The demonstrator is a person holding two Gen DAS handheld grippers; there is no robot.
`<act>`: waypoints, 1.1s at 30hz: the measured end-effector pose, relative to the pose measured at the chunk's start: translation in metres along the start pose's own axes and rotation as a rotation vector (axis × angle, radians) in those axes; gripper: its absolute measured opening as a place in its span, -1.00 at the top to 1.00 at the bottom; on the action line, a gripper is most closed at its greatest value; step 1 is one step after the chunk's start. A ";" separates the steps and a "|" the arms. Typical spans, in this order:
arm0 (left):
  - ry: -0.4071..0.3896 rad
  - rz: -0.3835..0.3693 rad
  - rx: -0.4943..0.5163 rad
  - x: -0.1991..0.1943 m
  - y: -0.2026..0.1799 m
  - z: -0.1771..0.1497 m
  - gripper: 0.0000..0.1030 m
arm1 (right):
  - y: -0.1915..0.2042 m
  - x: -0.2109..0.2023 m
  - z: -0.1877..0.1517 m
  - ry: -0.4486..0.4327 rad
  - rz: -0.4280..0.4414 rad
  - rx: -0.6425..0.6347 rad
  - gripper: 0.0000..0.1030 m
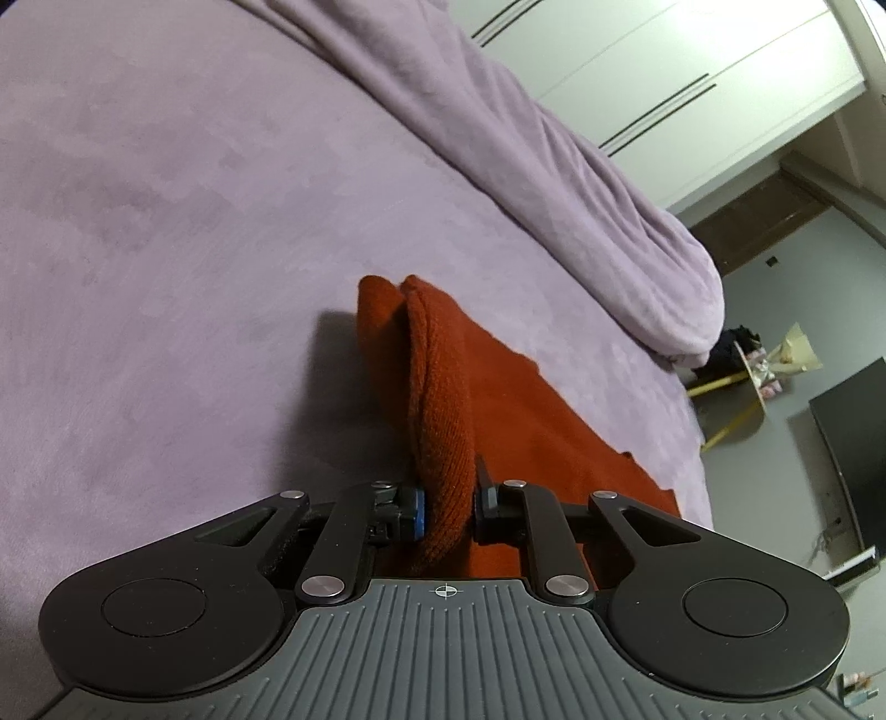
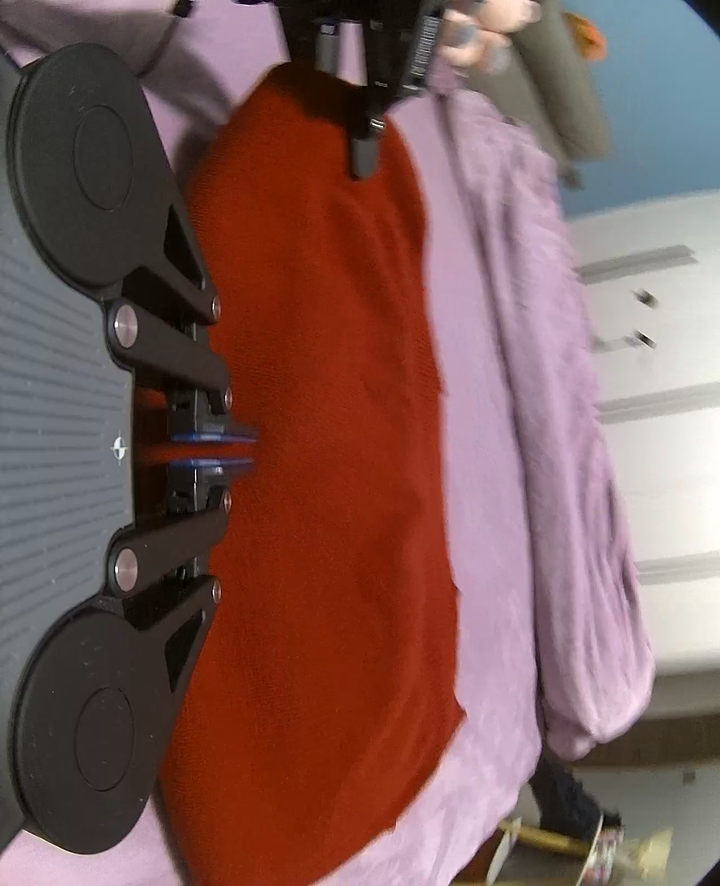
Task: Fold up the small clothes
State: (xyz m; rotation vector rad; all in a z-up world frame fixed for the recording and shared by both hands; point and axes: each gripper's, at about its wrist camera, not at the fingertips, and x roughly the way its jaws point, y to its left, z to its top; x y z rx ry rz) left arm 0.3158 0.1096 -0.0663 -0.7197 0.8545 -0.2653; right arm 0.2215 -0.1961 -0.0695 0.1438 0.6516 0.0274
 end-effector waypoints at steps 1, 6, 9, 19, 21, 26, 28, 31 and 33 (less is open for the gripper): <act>-0.003 0.005 0.009 -0.001 -0.003 0.000 0.69 | -0.002 0.000 -0.002 -0.003 -0.008 0.002 0.95; -0.001 0.036 0.071 -0.003 -0.025 -0.002 0.69 | -0.014 0.005 -0.005 0.052 0.030 0.001 0.97; 0.000 0.039 0.126 -0.006 -0.046 -0.004 0.70 | -0.029 -0.010 -0.001 0.002 0.051 0.062 0.97; 0.080 -0.045 0.278 0.034 -0.132 -0.041 0.75 | -0.075 -0.058 -0.014 -0.069 -0.014 0.146 0.96; 0.121 -0.044 0.329 0.058 -0.141 -0.057 0.77 | -0.084 -0.058 -0.017 -0.053 -0.021 0.163 0.96; 0.188 0.041 0.328 0.102 -0.126 -0.087 0.71 | -0.094 -0.056 -0.022 -0.002 -0.015 0.171 0.96; 0.185 0.039 0.365 0.096 -0.130 -0.089 0.70 | -0.096 -0.056 -0.022 0.005 -0.008 0.170 0.96; 0.179 -0.008 0.453 0.064 -0.143 -0.089 0.63 | -0.096 -0.053 -0.015 -0.008 0.012 0.176 0.94; 0.141 -0.050 0.473 0.038 -0.147 -0.088 0.43 | -0.093 -0.052 -0.007 -0.025 0.033 0.169 0.94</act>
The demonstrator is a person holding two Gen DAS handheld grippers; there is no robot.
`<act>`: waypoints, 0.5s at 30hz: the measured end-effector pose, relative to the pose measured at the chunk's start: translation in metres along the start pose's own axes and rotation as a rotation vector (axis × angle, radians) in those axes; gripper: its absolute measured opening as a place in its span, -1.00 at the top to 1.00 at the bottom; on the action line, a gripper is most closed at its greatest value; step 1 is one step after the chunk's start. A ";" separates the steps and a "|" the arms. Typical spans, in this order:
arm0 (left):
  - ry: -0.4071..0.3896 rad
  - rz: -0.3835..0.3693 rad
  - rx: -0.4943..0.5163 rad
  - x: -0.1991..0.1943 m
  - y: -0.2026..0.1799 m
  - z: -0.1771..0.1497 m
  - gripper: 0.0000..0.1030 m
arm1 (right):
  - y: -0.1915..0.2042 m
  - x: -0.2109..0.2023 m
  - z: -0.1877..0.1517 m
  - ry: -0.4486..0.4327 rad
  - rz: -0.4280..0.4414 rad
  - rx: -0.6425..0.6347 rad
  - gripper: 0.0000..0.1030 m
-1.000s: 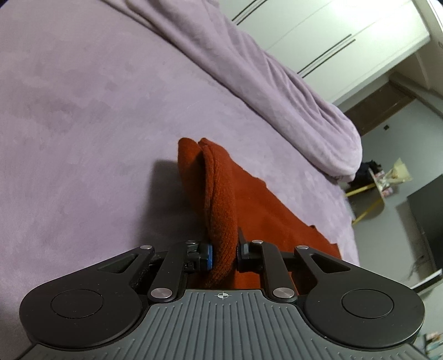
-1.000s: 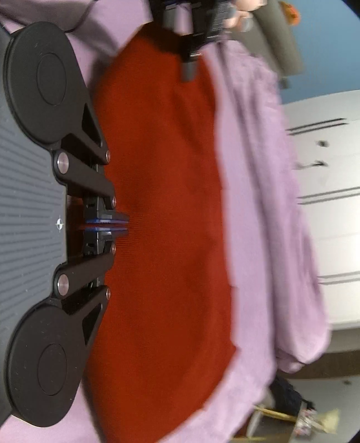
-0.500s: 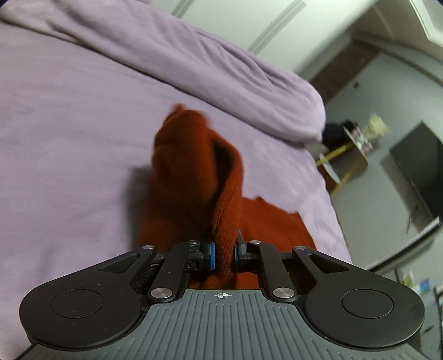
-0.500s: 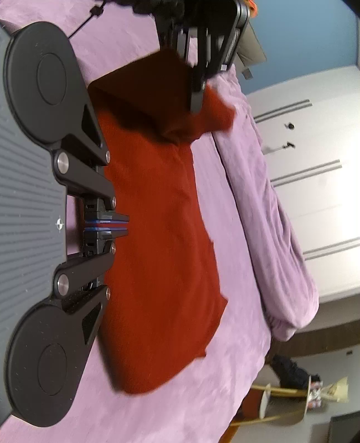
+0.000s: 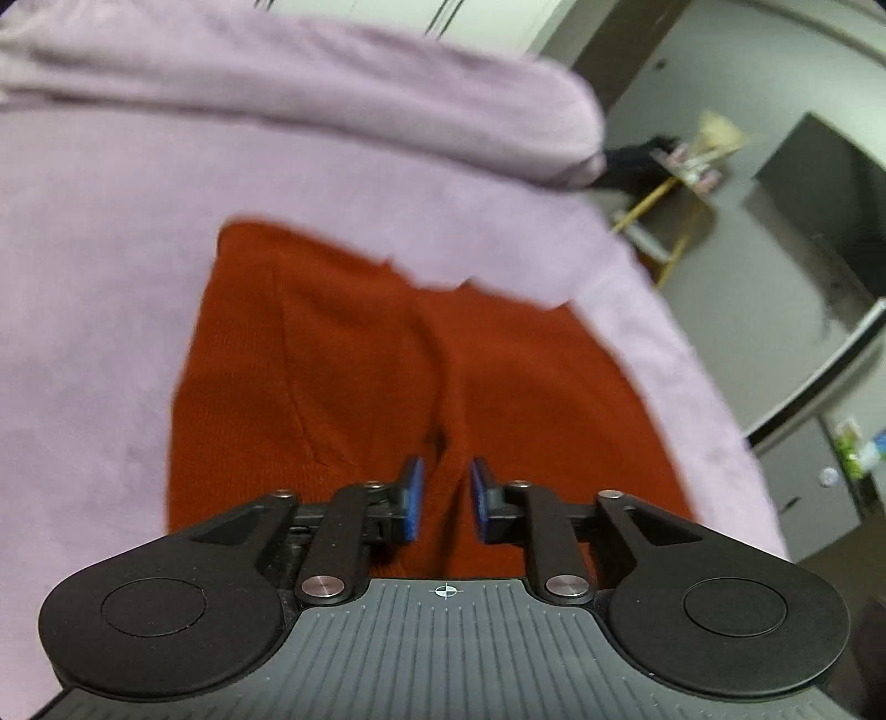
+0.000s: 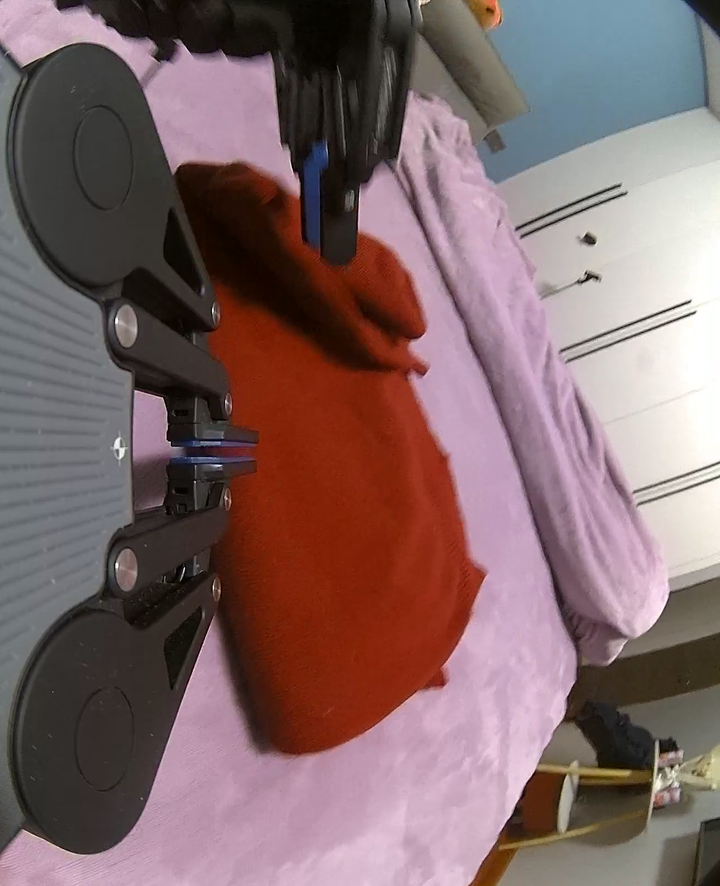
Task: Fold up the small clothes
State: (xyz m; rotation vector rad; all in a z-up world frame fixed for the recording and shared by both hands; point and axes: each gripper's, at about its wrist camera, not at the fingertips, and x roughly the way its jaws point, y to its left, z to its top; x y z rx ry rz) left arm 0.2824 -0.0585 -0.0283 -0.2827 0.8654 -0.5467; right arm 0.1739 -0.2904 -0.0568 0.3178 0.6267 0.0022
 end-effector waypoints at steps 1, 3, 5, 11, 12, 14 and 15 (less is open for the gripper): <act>-0.032 -0.014 -0.001 -0.015 0.002 -0.001 0.32 | 0.005 0.002 0.005 -0.007 0.014 -0.007 0.93; -0.084 0.019 -0.036 -0.033 0.015 -0.001 0.29 | 0.018 0.005 0.015 -0.021 0.045 -0.025 0.93; -0.113 0.094 -0.098 -0.039 0.035 0.001 0.30 | 0.035 0.010 0.026 -0.032 0.092 -0.047 0.93; -0.048 0.224 -0.213 -0.021 0.077 -0.008 0.32 | 0.068 0.056 0.038 0.039 0.175 -0.081 0.93; -0.028 0.220 -0.219 -0.016 0.081 -0.011 0.32 | 0.068 0.064 0.036 0.057 0.170 -0.085 0.93; -0.023 0.221 -0.212 -0.011 0.082 -0.016 0.31 | 0.066 0.083 0.027 0.121 0.137 -0.120 0.94; -0.027 0.218 -0.211 -0.009 0.081 -0.017 0.31 | 0.064 0.089 0.021 0.134 0.118 -0.147 0.94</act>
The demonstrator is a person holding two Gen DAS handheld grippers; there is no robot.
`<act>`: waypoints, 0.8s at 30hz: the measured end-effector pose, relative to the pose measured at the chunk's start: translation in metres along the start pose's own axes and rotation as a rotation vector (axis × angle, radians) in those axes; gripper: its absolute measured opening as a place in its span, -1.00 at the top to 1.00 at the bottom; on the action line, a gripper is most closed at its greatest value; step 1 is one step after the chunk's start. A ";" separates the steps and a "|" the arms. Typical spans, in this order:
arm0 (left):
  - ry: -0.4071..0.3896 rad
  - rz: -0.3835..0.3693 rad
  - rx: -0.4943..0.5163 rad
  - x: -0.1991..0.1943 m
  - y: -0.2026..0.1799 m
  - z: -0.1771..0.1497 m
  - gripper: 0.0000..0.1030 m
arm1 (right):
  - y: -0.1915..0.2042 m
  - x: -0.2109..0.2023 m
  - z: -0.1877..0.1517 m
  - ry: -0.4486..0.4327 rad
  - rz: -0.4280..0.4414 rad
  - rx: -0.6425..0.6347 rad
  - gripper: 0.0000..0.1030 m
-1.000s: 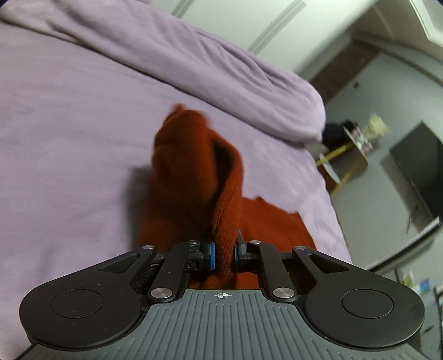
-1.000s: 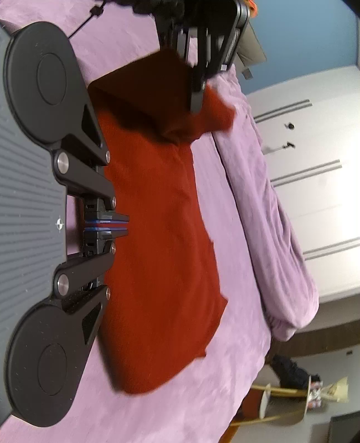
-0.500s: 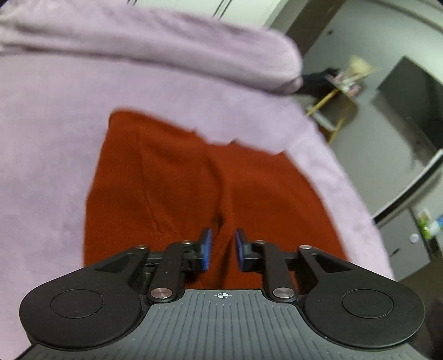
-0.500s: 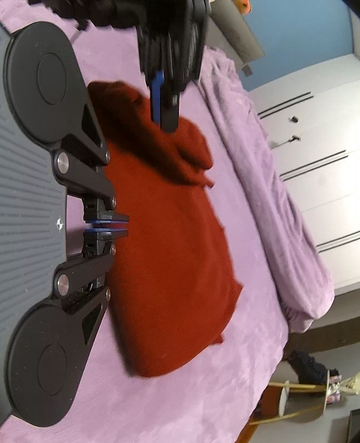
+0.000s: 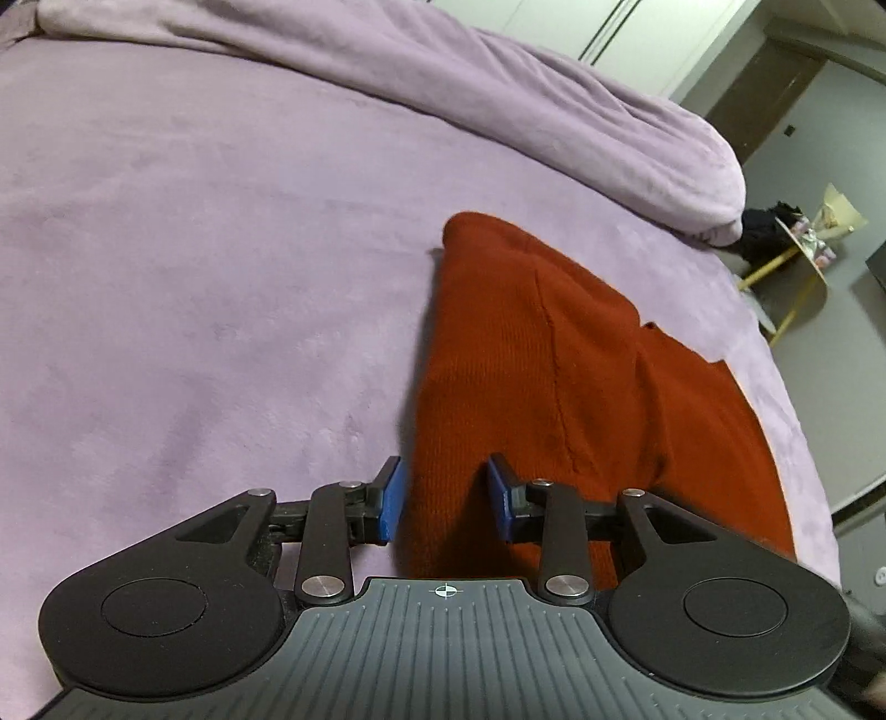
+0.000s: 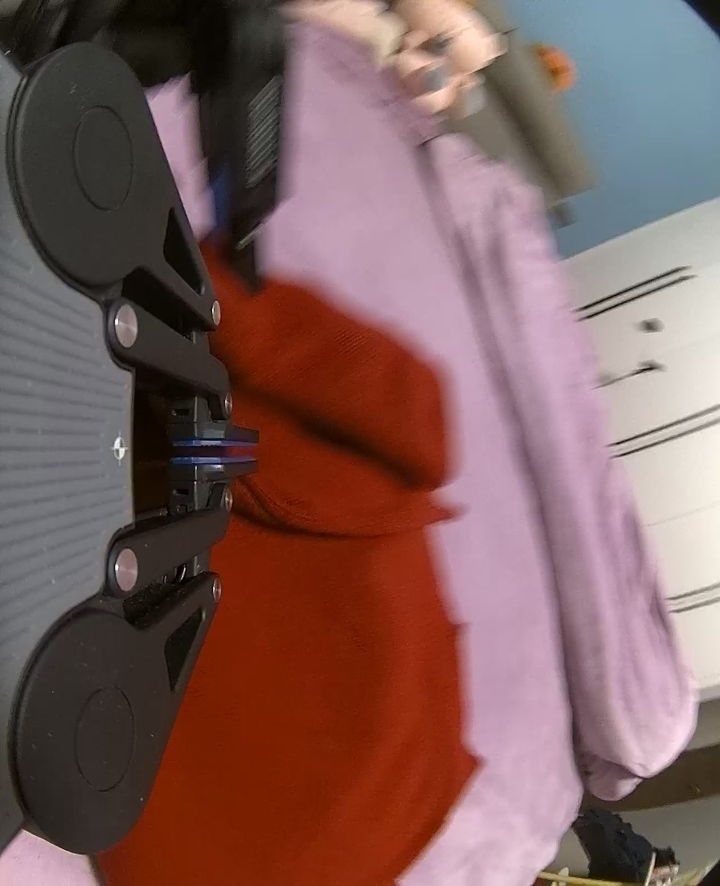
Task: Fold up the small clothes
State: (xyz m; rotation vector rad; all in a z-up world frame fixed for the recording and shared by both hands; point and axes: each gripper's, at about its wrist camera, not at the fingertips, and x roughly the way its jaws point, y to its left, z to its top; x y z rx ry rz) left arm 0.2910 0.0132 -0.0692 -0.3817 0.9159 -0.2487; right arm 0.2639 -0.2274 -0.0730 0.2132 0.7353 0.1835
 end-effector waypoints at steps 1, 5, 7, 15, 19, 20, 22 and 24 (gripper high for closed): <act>0.006 -0.009 -0.002 0.002 -0.003 -0.001 0.31 | -0.001 0.000 -0.004 -0.014 -0.010 -0.036 0.94; 0.001 0.005 0.064 0.008 -0.014 -0.006 0.21 | -0.011 -0.017 0.008 -0.033 0.015 0.015 0.77; 0.004 -0.009 0.046 0.007 -0.011 -0.006 0.20 | -0.026 -0.020 0.018 -0.053 0.035 0.127 0.42; -0.001 -0.011 0.049 0.012 -0.015 -0.005 0.18 | -0.056 0.033 0.043 0.055 0.292 0.455 0.10; -0.003 -0.011 0.042 0.012 -0.015 -0.006 0.18 | -0.046 0.051 0.057 0.067 0.327 0.462 0.09; -0.004 -0.009 0.043 0.012 -0.016 -0.006 0.18 | -0.040 0.055 0.060 0.072 0.313 0.443 0.10; -0.008 -0.004 0.050 0.012 -0.017 -0.007 0.15 | -0.028 0.062 0.063 0.085 0.265 0.379 0.30; -0.013 0.003 0.055 0.012 -0.019 -0.009 0.12 | -0.013 0.062 0.066 0.086 0.192 0.282 0.58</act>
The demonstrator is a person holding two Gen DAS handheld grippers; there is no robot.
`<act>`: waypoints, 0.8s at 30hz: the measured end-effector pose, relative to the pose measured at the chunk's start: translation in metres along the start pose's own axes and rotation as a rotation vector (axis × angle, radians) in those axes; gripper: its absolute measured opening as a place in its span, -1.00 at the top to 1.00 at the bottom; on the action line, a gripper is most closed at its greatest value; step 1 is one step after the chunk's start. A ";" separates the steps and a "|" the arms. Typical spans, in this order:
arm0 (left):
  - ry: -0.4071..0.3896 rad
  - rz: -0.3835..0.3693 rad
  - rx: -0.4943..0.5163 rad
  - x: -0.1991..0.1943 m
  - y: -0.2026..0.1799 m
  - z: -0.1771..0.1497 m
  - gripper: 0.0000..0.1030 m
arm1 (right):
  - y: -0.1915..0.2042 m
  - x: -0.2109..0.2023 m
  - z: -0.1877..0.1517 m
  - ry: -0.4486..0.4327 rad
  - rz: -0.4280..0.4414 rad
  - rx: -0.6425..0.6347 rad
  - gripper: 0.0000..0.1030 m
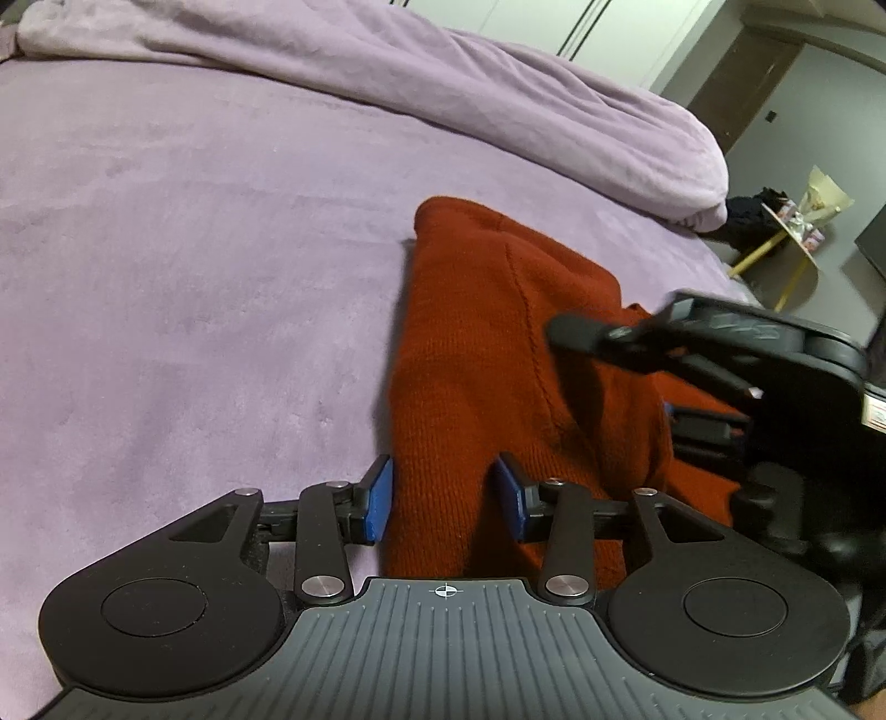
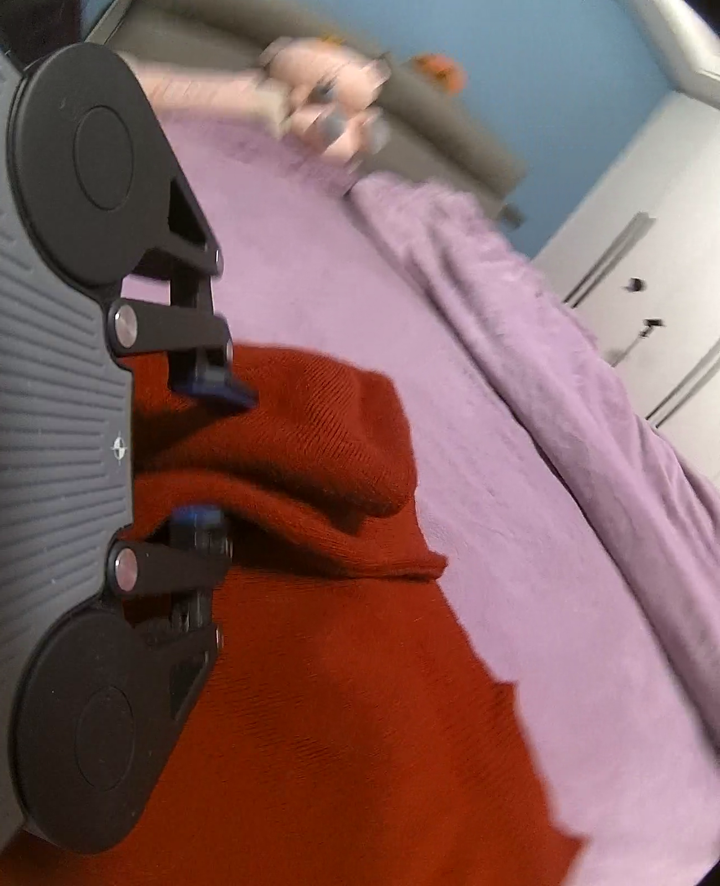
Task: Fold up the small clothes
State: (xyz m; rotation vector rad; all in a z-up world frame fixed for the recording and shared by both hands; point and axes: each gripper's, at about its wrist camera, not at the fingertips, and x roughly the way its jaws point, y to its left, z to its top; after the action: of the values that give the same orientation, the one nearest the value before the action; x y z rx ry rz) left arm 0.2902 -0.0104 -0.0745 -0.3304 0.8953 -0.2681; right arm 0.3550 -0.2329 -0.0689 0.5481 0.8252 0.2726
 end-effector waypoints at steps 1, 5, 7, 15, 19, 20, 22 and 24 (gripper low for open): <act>-0.002 0.005 0.005 -0.001 0.000 0.000 0.09 | 0.011 0.002 -0.001 -0.010 -0.051 -0.076 0.69; -0.045 0.017 0.006 -0.019 -0.001 -0.003 0.13 | 0.058 -0.011 -0.016 -0.086 -0.261 -0.503 0.75; -0.079 0.021 -0.003 -0.032 -0.001 -0.003 0.14 | 0.067 -0.028 -0.021 -0.146 -0.329 -0.631 0.75; -0.011 -0.008 0.046 -0.019 -0.031 -0.010 0.20 | 0.010 -0.079 -0.025 -0.217 -0.533 -0.705 0.76; 0.059 -0.058 0.077 0.005 -0.053 -0.019 0.14 | -0.040 -0.074 -0.021 -0.124 -0.504 -0.570 0.76; 0.074 -0.051 0.075 0.010 -0.056 -0.020 0.13 | -0.047 -0.079 -0.018 -0.133 -0.463 -0.523 0.73; 0.080 -0.047 0.077 0.013 -0.057 -0.020 0.10 | -0.061 -0.092 -0.007 -0.142 -0.381 -0.389 0.50; 0.078 -0.040 0.080 0.012 -0.057 -0.017 0.10 | -0.076 -0.104 0.000 -0.156 -0.300 -0.259 0.09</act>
State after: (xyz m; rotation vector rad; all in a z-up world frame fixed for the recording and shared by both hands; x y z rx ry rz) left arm 0.2787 -0.0702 -0.0713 -0.2652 0.9532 -0.3551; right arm 0.2888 -0.3412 -0.0475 0.1954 0.6966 0.0583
